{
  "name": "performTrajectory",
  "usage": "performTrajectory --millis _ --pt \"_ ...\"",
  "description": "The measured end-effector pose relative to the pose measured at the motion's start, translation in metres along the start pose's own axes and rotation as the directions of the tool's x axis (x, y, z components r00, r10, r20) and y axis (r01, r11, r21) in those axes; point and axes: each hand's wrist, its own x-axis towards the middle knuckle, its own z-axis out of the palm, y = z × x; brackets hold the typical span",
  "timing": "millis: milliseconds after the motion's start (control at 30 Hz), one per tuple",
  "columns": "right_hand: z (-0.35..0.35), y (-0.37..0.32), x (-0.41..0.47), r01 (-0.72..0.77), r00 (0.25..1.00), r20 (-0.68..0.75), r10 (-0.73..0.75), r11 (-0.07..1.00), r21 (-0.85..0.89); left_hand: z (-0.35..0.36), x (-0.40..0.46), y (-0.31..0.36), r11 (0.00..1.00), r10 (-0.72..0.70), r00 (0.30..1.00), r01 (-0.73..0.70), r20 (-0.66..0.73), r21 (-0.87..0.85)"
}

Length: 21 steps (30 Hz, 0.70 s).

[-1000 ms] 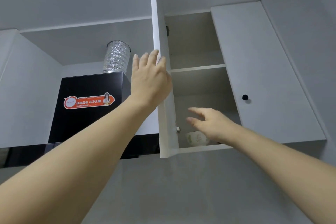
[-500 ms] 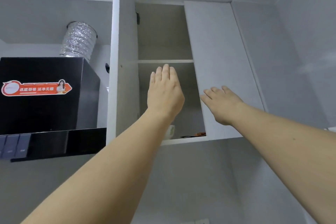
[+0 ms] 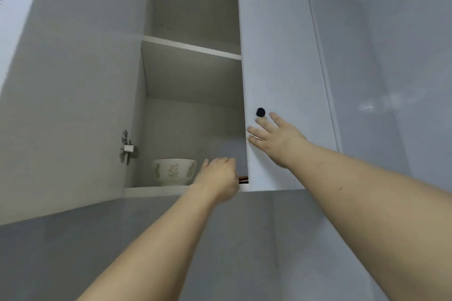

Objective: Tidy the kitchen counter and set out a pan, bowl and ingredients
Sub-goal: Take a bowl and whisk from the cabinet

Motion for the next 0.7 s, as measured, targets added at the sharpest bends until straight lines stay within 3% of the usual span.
performTrajectory --millis 133,233,400,533,700 --pt "0.012 -0.007 0.031 0.020 1.000 -0.018 -0.022 0.992 -0.124 0.024 0.024 0.008 0.990 0.049 0.992 -0.033 0.119 -0.137" --pt "0.013 -0.003 0.041 0.031 0.998 -0.046 -0.040 0.983 -0.179 0.031 0.033 0.012 0.964 0.075 0.992 -0.046 0.102 -0.261" --pt "0.016 0.003 0.048 0.040 0.995 -0.082 -0.062 0.969 -0.245 0.029 0.040 0.011 0.835 -0.023 0.997 0.058 0.071 -0.547" --pt "0.010 0.018 0.037 0.057 0.993 -0.087 -0.080 0.968 -0.245 0.024 0.025 0.020 0.759 -0.006 0.999 0.038 0.051 -0.650" --pt "-0.002 0.038 0.010 0.084 0.996 -0.016 -0.091 0.963 -0.256 0.008 0.011 0.035 0.743 0.030 0.997 0.023 0.068 -0.668"
